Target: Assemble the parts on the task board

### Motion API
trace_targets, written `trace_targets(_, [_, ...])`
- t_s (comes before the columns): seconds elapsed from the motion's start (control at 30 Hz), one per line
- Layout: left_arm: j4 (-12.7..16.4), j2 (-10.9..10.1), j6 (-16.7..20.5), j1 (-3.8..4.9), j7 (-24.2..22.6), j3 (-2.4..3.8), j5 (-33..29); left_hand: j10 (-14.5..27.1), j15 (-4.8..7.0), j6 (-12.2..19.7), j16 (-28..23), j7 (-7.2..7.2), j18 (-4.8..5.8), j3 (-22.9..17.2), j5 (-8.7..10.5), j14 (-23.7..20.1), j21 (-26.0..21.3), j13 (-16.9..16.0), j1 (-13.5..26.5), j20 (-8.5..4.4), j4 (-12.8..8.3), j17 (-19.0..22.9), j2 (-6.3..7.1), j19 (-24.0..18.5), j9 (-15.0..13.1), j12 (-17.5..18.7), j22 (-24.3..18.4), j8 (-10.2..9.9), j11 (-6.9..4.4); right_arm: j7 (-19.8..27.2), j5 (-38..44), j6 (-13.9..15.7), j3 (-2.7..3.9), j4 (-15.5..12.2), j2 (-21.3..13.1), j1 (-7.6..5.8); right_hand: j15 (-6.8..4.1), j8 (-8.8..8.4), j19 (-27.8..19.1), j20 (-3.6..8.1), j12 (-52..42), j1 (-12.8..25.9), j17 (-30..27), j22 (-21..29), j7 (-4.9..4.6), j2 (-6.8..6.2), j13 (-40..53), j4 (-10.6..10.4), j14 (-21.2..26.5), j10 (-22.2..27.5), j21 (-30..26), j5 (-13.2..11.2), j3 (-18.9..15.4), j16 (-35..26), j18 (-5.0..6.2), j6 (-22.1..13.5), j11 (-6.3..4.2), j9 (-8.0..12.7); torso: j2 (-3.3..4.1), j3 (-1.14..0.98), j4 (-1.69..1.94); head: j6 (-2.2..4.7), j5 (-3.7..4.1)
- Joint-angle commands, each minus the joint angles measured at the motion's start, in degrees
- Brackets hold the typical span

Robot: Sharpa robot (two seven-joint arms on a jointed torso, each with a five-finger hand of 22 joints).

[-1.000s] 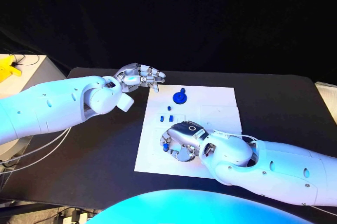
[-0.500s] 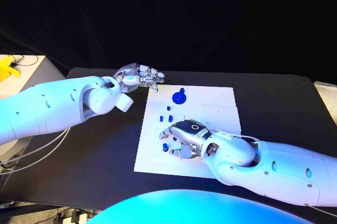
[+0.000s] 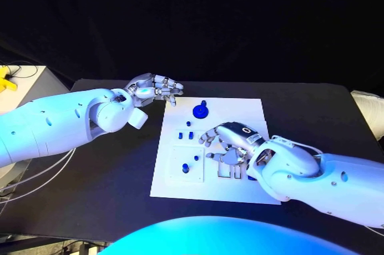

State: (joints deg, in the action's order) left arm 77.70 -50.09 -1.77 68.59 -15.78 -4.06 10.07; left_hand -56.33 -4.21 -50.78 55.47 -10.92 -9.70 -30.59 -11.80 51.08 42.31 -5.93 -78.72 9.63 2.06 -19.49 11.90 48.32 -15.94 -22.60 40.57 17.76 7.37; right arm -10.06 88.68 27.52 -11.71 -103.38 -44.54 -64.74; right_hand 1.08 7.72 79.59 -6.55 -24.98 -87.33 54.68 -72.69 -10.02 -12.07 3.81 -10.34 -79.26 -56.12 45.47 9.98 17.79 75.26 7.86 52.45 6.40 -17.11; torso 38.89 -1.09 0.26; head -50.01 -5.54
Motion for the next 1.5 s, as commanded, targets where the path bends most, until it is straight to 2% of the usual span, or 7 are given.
trace_targets(0.03, [0.09, 0.11, -0.62, -0.28, -0.60, 0.04, -0.53, -0.21, 0.04, -0.15, -0.38, -0.11, -0.73, 0.41, -0.17, 0.53, -0.21, 0.05, -0.13, 0.05, 0.05, 0.02, -0.31, 0.51, 0.05, 0.36, -0.06, -0.29, 0.31, 3.29, -16.47, 0.32, 0.18, -0.64, -2.82, -1.66, -0.42, 0.72, 1.50, 0.36, 1.23, 1.46, 2.92, -1.56, -0.10, -1.18, 0.00, -1.50, -1.84, -4.83, 3.79, 0.21, 2.74, 1.29, -1.24, 1.31, -0.89, 0.15, -0.21, 0.05, -0.09, 0.01, 1.14])
trace_targets(0.23, [0.26, 0.05, -0.27, -1.02, -0.86, 0.04, -0.77, -0.23, 0.04, -0.16, -0.43, -0.09, -0.74, 0.42, -0.18, 0.54, -0.27, 0.09, -0.18, 0.05, 0.03, 0.01, -0.33, 0.54, 0.06, 0.38, -0.10, -0.30, 0.30, 1.64, -29.30, -4.62, 0.33, -1.70, -10.37, -4.75, -3.26, 4.97, 3.57, 2.76, -9.16, 6.97, 6.63, -3.63, 3.03, -2.96, 8.79, -4.27, -4.27, -14.23, 8.75, 1.99, 0.77, 2.56, -2.00, 5.08, -4.27, -1.61, -0.92, 0.08, -0.31, 0.01, 3.28])
trace_targets(0.37, [0.76, -0.15, -0.06, -1.40, -1.02, 0.04, -0.83, -0.27, 0.05, -0.17, -0.43, -0.09, -0.74, 0.42, -0.18, 0.55, -0.28, 0.10, -0.20, 0.05, 0.02, 0.00, -0.34, 0.56, 0.06, 0.38, -0.11, -0.31, 0.29, -1.53, -31.11, -7.61, 0.26, -2.48, -14.53, -5.44, -3.75, 7.96, 5.64, 3.58, -45.45, 9.02, 17.11, -6.80, 3.93, -1.87, 54.40, -5.75, -7.06, -20.44, 15.91, 2.45, -2.51, 7.08, -3.21, 4.80, -5.01, -3.71, -1.33, 0.10, -0.55, 0.01, 4.48])
trace_targets(0.53, [1.72, -0.57, 0.12, -1.90, -1.18, 0.04, -0.88, -0.27, 0.05, -0.17, -0.43, -0.09, -0.74, 0.42, -0.18, 0.55, -0.28, 0.10, -0.20, 0.05, 0.02, 0.00, -0.34, 0.56, 0.06, 0.38, -0.11, -0.31, 0.29, -6.27, -29.32, -10.25, -0.24, -3.69, -18.89, -5.39, -3.86, 9.67, 6.87, 3.60, -55.88, 12.45, 26.17, -9.66, 4.09, -0.14, 71.12, -6.21, -8.81, -25.69, 22.35, 3.01, -6.29, 11.13, -4.19, 5.03, -5.09, -4.68, -1.70, 0.12, -0.68, 0.01, 5.69])
trace_targets(0.93, [3.33, -1.62, 0.42, -2.43, -1.34, 0.05, -1.08, -0.30, 0.05, -0.15, -0.44, -0.10, -0.74, 0.46, -0.18, 0.59, -0.32, 0.13, -0.17, 0.05, 0.04, -0.02, -0.33, 0.59, 0.07, 0.38, -0.13, -0.33, 0.30, -13.63, -21.31, -10.25, -0.80, -6.42, -22.49, -2.95, -3.98, 10.64, 7.68, 3.70, -58.00, 15.45, 30.78, -12.08, 4.43, 1.39, 75.72, -6.40, -9.70, -27.48, 27.78, 4.12, -12.61, 13.01, -5.03, 5.22, -5.31, -4.99, -2.01, 0.32, -0.84, 0.01, 6.58])
trace_targets(1.1, [3.74, -1.93, 0.53, -2.47, -1.40, 0.05, -1.15, -0.30, 0.05, -0.15, -0.44, -0.10, -0.74, 0.46, -0.18, 0.59, -0.32, 0.13, -0.17, 0.05, 0.04, -0.02, -0.33, 0.59, 0.07, 0.38, -0.13, -0.33, 0.30, -15.26, -18.81, -9.26, -0.90, -6.58, -22.00, -1.33, -4.01, 10.91, 7.68, 3.70, -57.86, 16.08, 31.19, -12.46, 4.50, 2.38, 76.22, -6.42, -9.76, -27.58, 28.23, 6.85, -16.19, 13.14, -5.09, 5.14, -5.36, -5.01, -1.93, 0.32, -0.83, 0.01, 6.47])
trace_targets(1.5, [4.02, -2.30, 0.55, -2.48, -1.40, 0.05, -1.31, -0.33, 0.05, -0.16, -0.44, -0.11, -0.74, 0.50, -0.18, 0.64, -0.36, 0.17, -0.12, 0.05, 0.07, -0.04, -0.34, 0.64, 0.08, 0.40, -0.16, -0.34, 0.30, -16.07, -16.58, -7.94, -1.09, -6.46, -19.19, 0.53, -4.01, 11.15, 7.66, 3.68, -57.67, 16.94, 31.43, -12.66, 4.55, 3.27, 76.49, -6.49, -9.81, -27.63, 28.37, 6.84, -19.12, 13.21, -5.10, 5.15, -5.38, -5.02, -1.82, 0.23, -0.81, 0.01, 6.32])
